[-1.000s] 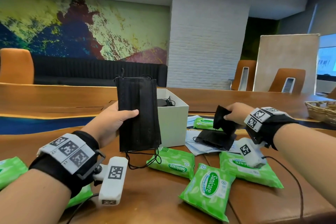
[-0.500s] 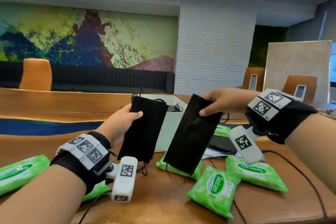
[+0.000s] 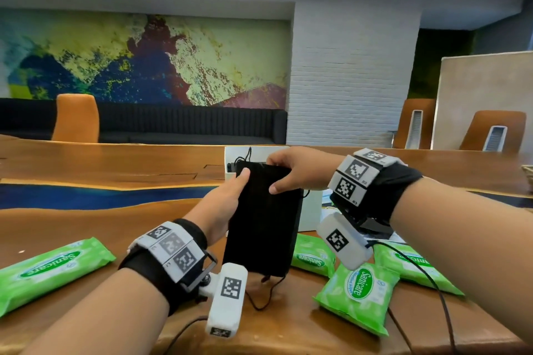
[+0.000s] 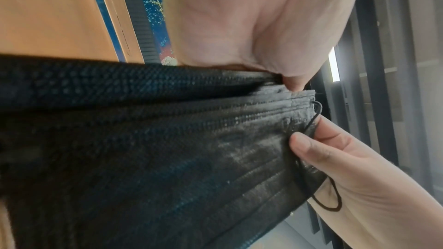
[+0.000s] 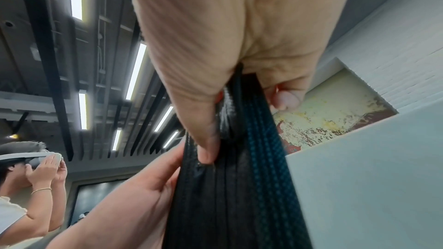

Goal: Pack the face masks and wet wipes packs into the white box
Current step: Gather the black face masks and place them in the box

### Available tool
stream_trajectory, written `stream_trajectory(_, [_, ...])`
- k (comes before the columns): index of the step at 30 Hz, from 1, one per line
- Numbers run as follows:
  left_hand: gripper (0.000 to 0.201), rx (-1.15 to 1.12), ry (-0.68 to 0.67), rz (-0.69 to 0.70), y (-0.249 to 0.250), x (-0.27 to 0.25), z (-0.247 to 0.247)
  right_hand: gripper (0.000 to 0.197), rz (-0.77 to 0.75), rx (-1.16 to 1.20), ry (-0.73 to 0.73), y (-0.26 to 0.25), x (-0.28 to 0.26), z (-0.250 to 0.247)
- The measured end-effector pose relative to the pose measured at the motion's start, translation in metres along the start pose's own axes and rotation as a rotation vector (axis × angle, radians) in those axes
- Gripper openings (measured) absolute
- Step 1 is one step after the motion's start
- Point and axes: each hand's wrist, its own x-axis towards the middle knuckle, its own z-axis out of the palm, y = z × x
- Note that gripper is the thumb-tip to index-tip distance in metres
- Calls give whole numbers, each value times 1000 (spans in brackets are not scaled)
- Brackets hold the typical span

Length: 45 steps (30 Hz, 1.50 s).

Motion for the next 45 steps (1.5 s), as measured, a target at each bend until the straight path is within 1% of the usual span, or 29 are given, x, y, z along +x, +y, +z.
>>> stream_trajectory(2, [53,86,-14,9,-2,-2,-3,19,-1,-7,31,0,4,6])
stream_trajectory(4, [62,154,-75,74,-5,-4,-5,18,-15,27,37,-2,5,10])
stream_trajectory(5, [63,171,-114,108,-7,-5,-6,17,-27,39,41,-2,6,13])
stream_trajectory(8, [45,205,-182,145,-9,-8,-9,19,-74,46,70,-2,10,19])
stream_trajectory(9, [41,219,-186,137,-9,-8,-10,24,-95,50,84,-2,11,21])
stream_trajectory(12, [45,271,-188,114,-9,-6,-14,33,-142,62,148,-3,11,23])
stream_trajectory(14, [45,305,-185,114,-7,-6,-17,44,-128,56,207,-2,8,22])
stream_trajectory(16, [41,330,-174,116,-5,-6,-21,59,-83,59,244,3,4,19])
stream_trajectory(18, [44,334,-159,127,-3,-7,-25,76,-29,93,210,8,-1,17])
stream_trajectory(20, [55,315,-143,148,-1,-7,-27,84,12,174,112,12,-3,18])
stream_trajectory(21, [59,297,-132,158,-1,-7,-28,82,22,200,66,13,-3,19])
stream_trajectory(22, [61,282,-130,163,-1,-7,-28,76,22,207,40,14,-2,20])
stream_trajectory(25, [68,297,-189,144,-1,-8,-26,44,-26,169,39,13,0,24])
stream_trajectory(26, [68,317,-215,124,-3,-8,-25,37,-33,173,28,12,1,26])
stream_trajectory(27, [65,334,-230,102,-5,-7,-24,34,-28,176,10,11,1,28])
stream_trajectory(29, [51,359,-236,71,-9,-7,-22,31,-18,155,-14,9,0,31])
stream_trajectory(31, [42,394,-235,40,-12,-5,-23,30,-31,126,-10,8,-1,32])
stream_trajectory(33, [35,441,-227,11,-13,-5,-26,26,-38,83,20,10,-1,30])
stream_trajectory(35, [34,477,-218,-5,-14,-4,-29,20,-35,95,82,14,-1,24])
stream_trajectory(36, [34,482,-207,-2,-14,-4,-30,17,-31,133,133,17,0,19])
stream_trajectory(38, [33,466,-168,42,-11,-5,-30,15,2,281,248,23,3,10])
stream_trajectory(41, [30,367,-88,142,-6,-1,-32,15,77,645,378,36,7,-3])
stream_trajectory(43, [28,239,-44,186,1,0,-33,19,92,893,440,43,9,-8])
stream_trajectory(45, [28,172,1,222,8,5,-34,17,103,1096,505,46,11,-8])
